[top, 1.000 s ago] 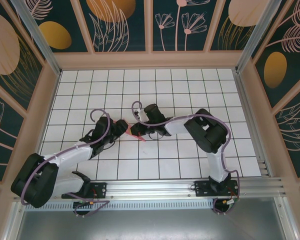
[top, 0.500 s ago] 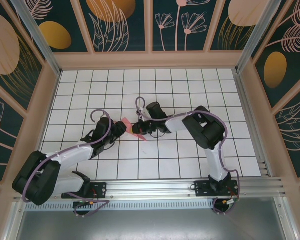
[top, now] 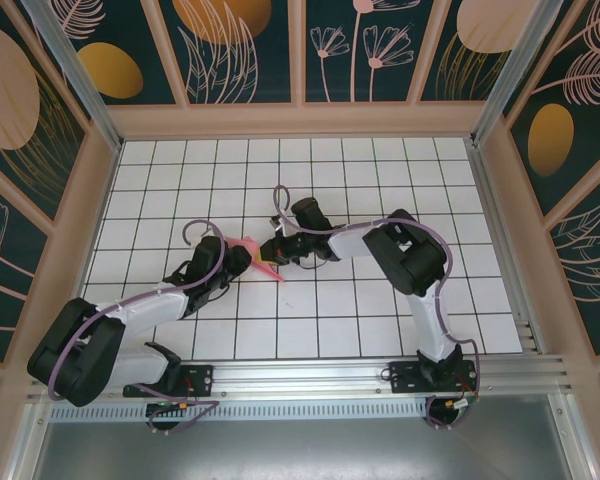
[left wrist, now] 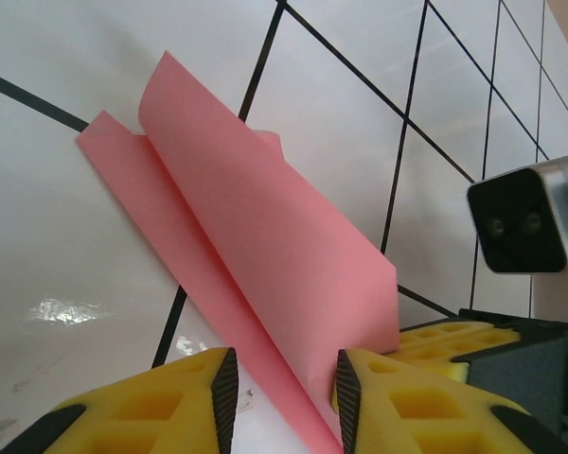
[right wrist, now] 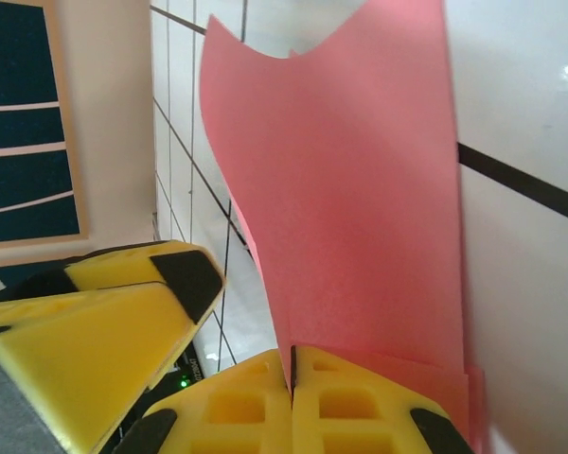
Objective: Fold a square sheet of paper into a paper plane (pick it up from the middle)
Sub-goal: Fold the wing for the fifth time at the center of the table.
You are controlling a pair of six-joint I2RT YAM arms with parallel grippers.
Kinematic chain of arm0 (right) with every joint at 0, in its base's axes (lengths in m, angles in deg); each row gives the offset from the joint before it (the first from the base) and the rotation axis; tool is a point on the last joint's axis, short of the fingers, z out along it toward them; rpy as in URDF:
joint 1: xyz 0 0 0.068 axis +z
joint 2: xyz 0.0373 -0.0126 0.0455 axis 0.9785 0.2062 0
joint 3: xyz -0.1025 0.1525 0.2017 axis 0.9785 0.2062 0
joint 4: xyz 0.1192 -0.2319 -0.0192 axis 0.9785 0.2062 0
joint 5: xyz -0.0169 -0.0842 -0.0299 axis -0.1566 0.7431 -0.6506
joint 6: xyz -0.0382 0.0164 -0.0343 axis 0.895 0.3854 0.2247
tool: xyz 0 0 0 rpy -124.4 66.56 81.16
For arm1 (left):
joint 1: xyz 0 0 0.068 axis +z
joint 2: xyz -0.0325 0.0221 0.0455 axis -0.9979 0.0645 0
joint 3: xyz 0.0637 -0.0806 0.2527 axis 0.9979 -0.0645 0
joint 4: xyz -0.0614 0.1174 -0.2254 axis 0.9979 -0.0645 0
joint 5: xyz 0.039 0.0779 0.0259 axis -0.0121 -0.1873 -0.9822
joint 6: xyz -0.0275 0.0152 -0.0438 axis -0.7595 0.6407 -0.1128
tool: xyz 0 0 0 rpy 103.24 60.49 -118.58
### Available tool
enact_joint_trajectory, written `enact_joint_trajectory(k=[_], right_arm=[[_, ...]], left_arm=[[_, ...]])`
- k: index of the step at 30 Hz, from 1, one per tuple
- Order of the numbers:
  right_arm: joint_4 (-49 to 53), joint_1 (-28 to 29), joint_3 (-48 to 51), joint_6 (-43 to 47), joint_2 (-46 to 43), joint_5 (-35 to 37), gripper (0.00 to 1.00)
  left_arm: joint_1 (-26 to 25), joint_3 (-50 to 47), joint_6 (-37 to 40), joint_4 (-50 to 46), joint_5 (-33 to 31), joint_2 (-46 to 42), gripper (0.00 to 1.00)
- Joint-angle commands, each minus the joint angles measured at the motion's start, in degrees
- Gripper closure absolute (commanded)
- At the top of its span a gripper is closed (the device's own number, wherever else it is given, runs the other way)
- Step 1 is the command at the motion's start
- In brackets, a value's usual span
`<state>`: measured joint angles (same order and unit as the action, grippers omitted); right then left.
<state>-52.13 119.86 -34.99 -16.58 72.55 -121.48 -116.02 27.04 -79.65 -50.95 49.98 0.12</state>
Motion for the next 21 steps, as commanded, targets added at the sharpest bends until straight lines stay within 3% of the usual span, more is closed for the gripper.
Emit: enact_joint_trajectory(k=[1, 8, 21], right_arm=[[-1.62, -0.45, -0.67, -3.19, 2.08, -2.9, 1.0], [-4.8, -1.46, 1.01, -7.27, 2.81, -3.87, 1.0], [-10.05, -2.31, 2.75, -15.71, 4.2, -7.86, 1.0]], left_arm=[[-0.34, -0.5, 1.86, 1.72, -2.16, 0.55, 0.67], [-0.21, -0.48, 3.15, 2.25, -3.62, 0.91, 0.7], [-0.16, -0.11, 6.41, 7.37, 0.26, 3.93, 0.74]])
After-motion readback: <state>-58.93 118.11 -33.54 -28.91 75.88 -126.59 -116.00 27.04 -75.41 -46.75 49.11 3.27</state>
